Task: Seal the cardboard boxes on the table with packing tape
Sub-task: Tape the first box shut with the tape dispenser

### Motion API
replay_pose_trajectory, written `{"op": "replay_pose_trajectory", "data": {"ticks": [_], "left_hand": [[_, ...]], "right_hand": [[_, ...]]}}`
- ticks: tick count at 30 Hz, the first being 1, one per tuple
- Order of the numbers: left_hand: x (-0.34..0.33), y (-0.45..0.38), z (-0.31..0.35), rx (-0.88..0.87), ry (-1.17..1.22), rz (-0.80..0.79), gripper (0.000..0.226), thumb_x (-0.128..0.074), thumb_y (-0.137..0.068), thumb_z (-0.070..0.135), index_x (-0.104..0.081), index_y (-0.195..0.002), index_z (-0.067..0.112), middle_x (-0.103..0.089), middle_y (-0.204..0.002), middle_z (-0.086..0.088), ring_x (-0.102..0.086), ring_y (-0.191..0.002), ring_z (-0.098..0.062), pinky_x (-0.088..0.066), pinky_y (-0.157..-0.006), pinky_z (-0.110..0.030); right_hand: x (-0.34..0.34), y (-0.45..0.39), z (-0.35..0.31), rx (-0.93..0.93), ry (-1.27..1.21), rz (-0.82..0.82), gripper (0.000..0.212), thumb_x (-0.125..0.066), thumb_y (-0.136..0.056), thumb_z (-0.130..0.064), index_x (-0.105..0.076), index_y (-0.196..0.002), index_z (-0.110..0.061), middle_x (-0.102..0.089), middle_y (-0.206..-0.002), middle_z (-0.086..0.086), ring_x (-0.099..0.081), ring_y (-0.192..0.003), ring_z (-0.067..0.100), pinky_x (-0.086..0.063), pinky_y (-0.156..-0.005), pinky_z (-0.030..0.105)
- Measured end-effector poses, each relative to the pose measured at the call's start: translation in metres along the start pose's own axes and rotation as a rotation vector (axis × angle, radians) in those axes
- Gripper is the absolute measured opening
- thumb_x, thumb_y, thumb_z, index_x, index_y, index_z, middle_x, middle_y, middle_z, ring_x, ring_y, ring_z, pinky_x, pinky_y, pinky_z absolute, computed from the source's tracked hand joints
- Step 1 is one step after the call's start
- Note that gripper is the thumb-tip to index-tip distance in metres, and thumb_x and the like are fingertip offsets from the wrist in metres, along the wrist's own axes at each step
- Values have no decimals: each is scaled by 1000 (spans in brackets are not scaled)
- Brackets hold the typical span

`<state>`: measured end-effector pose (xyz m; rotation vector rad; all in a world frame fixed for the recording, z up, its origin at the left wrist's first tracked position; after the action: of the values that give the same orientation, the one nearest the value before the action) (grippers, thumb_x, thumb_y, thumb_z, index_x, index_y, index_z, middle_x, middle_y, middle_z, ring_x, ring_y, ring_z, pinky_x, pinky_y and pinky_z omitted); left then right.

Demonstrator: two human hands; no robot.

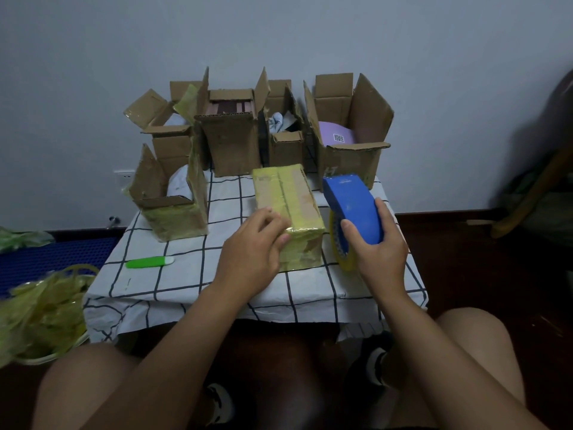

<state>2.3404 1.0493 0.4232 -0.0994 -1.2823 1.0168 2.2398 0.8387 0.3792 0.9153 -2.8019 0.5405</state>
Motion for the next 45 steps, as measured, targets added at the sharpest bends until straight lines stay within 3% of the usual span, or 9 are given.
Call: {"op": "replay_pose_trajectory", "data": {"ticks": [6,9,12,17,22,30,35,40,45], "left_hand": [[-2,-7,14,-8,-44,-3,31,-46,-95,31,-69,-109,17,-54,-102,-11,-59,-99,-33,-55,-63,-41],[-8,-8,12,-30,-55,-17,19,-52,-90,12,-65,-102,9,-58,-106,-16,-55,-119,-42,-46,-96,-64],[-2,-7,11,-48,-150,-5,24,-43,-91,23,-62,-99,11,-61,-110,-9,-51,-128,-36,-28,-113,-58],[1,-9,22,97,-304,8,52,-56,-85,63,-55,-91,12,-58,-101,-7,-55,-93,-26,-47,-84,-40],[9,-16,10,126,-360,35,21,-51,-91,30,-57,-96,10,-61,-94,-11,-57,-86,-32,-44,-74,-39],[30,-13,-39,260,-439,-147,65,-62,-74,-4,-56,-135,18,-58,-122,-11,-52,-111,-33,-46,-80,-40],[26,-13,-30,349,-420,-213,39,-55,-87,30,-61,-123,16,-55,-121,-13,-49,-113,-32,-38,-99,-43],[5,-24,-4,421,-522,-357,97,-23,-82,85,-29,-150,16,-18,-161,-12,-10,-150,-30,-4,-120,-50],[-30,-46,23,363,-547,-414,94,-26,-81,86,-27,-150,21,-35,-150,-9,-32,-135,-29,-31,-105,-46]], "right_hand": [[0,0,1,0,-15,1,70,-75,-86,-39,-43,-148,-29,-44,-118,-29,-43,-101,-30,-40,-76,2],[2,1,1,-5,-22,2,71,-75,-85,-40,-43,-148,-30,-44,-120,-32,-47,-103,-23,-40,-84,7],[2,2,1,1,-10,9,72,-76,-85,-40,-43,-149,-30,-45,-128,-24,-50,-108,-7,-42,-90,13],[2,2,-1,10,8,14,72,-76,-85,-40,-43,-149,-28,-45,-127,-22,-47,-109,-7,-37,-88,10],[4,5,1,0,-22,27,74,-77,-85,-39,-42,-149,-28,-45,-132,-21,-47,-119,1,-44,-97,23],[7,16,6,-32,-105,106,74,-77,-85,-34,-41,-150,-24,-44,-133,-20,-44,-109,-25,-35,-85,-3],[16,5,12,-96,-163,123,72,-74,-87,-39,-42,-149,-23,-47,-135,-16,-47,-120,2,-40,-89,6],[22,-1,16,-124,-179,132,70,-73,-87,-40,-44,-149,-23,-51,-138,-10,-49,-119,4,-39,-82,2],[21,-1,16,-125,-175,125,72,-73,-87,-41,-43,-150,-22,-50,-141,-9,-48,-122,5,-41,-90,10]]}}
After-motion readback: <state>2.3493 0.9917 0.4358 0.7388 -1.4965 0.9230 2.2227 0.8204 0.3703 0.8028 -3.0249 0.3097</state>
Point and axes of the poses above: each hand's wrist, its own y-axis away from the middle knuckle, its own x-axis out of the back of the hand, z = x × y, the point moved 10 cm from there along -y, towards the middle knuckle
